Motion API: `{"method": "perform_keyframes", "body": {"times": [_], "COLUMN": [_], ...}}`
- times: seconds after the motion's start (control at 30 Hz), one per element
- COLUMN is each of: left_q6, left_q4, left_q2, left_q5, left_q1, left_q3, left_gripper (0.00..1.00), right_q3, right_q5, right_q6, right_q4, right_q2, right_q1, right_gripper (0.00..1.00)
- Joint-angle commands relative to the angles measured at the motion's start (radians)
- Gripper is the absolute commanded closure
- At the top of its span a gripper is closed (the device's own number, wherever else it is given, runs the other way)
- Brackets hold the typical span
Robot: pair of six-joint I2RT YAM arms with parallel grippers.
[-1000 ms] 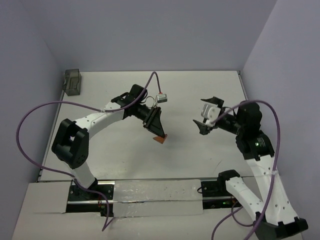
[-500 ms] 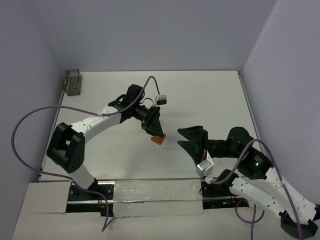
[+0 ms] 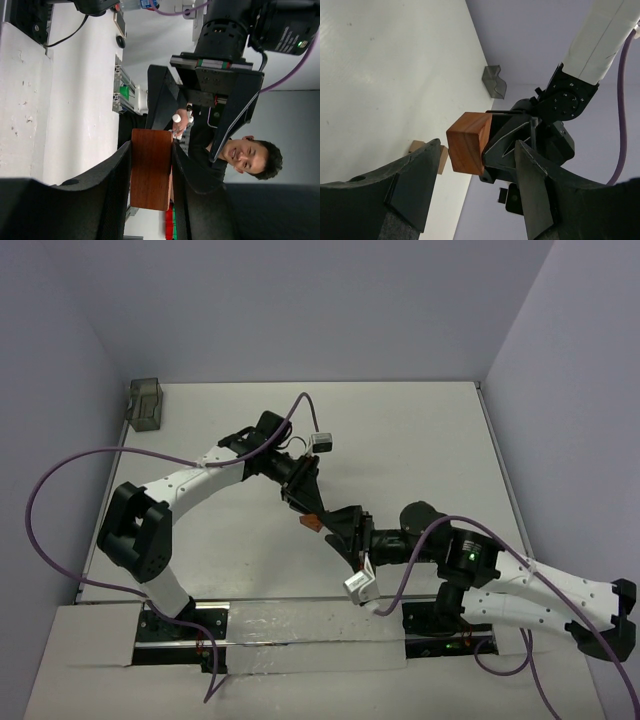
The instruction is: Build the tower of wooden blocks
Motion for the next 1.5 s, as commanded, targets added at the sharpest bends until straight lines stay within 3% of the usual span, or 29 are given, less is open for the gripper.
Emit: {"method": "perform_keyframes", "body": {"times": [0.0, 0.37, 0.8, 1.13, 1.47], "left_q6": [0.048, 0.062, 0.075, 0.087, 0.096], "left_q4": [-0.056, -0.070, -0.075, -0.084, -0.087], "left_q2": [-0.018, -0.031, -0.034, -0.025, -0.019], "left_q5": [0.220, 0.221, 0.221, 0.221, 0.220], "left_q1": [0.011, 0.016, 0.016, 0.019, 0.031], "left_q3": [0.049, 0.041, 0.041, 0.050, 0.046], "left_gripper": [1.00, 1.00, 1.00, 1.00, 1.00], "right_q3": [-0.038, -0.137, -0.159, -0.185, -0.202], "right_q5": [0.167, 0.239, 0.232, 0.212, 0.200], "right_q6": [0.031, -0.033, -0.049, -0.079, -0.097], "right_q4": [0.163, 0.347, 0.402, 0.421, 0.437], "right_q2": [0.015, 0.034, 0.050, 0.036, 0.020], "right_q1": [0.064, 0.093, 0.093, 0.093, 0.096], "right_gripper": [0.32, 0.36, 0.41, 0.49, 0.64]}}
